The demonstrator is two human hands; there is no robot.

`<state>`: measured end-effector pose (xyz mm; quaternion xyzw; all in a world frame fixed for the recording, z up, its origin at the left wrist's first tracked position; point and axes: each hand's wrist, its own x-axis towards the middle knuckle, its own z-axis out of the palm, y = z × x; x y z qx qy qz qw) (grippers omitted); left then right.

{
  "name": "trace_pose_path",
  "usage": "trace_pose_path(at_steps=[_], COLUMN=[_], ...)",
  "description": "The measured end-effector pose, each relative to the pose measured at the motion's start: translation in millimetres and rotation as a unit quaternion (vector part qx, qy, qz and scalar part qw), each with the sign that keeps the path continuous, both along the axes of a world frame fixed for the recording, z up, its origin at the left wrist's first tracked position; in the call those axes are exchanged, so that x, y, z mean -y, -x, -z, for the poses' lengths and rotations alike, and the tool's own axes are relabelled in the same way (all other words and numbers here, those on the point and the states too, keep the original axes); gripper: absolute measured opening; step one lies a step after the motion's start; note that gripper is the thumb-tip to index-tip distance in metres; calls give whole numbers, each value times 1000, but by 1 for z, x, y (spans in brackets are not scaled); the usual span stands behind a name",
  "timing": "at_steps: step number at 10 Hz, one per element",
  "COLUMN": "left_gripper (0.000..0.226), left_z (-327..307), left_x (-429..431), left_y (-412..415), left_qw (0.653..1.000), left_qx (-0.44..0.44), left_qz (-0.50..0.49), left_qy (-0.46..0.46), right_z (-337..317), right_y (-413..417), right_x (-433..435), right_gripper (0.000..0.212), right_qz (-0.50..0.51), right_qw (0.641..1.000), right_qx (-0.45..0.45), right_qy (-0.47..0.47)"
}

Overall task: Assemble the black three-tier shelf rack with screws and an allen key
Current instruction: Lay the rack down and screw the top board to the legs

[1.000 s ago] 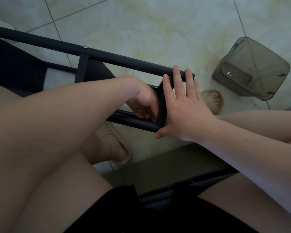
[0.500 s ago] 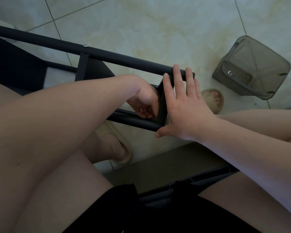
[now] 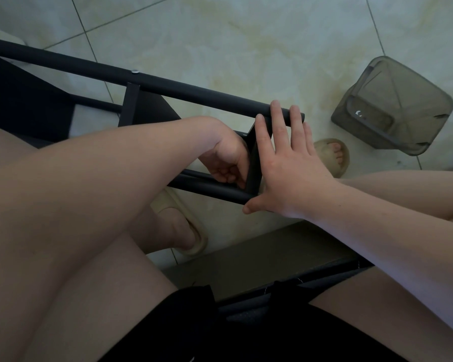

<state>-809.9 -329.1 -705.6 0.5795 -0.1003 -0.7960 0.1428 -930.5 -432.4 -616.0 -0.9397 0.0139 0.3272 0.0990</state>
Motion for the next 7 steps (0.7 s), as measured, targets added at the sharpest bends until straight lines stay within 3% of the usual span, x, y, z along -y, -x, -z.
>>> trace_pose_path(at_steps=[4, 5, 7], left_gripper=[14, 26, 18], left_z=[-1, 0, 0], left_x=[-1, -4, -6], left_y=[-1, -4, -4], left_qw=[1000, 1000, 1000], left_qx=[-13, -3, 12], left_qz=[-15, -9, 4], left_qy=[13, 6, 2], right_z=[0, 1, 2], right_y=[0, 1, 1], right_x=[0, 0, 0], right_gripper=[154, 154, 155], right_qz=[2, 2, -1], right_qw=[1000, 1000, 1000], right_qx=[2, 4, 5], right_qy=[-1, 0, 3])
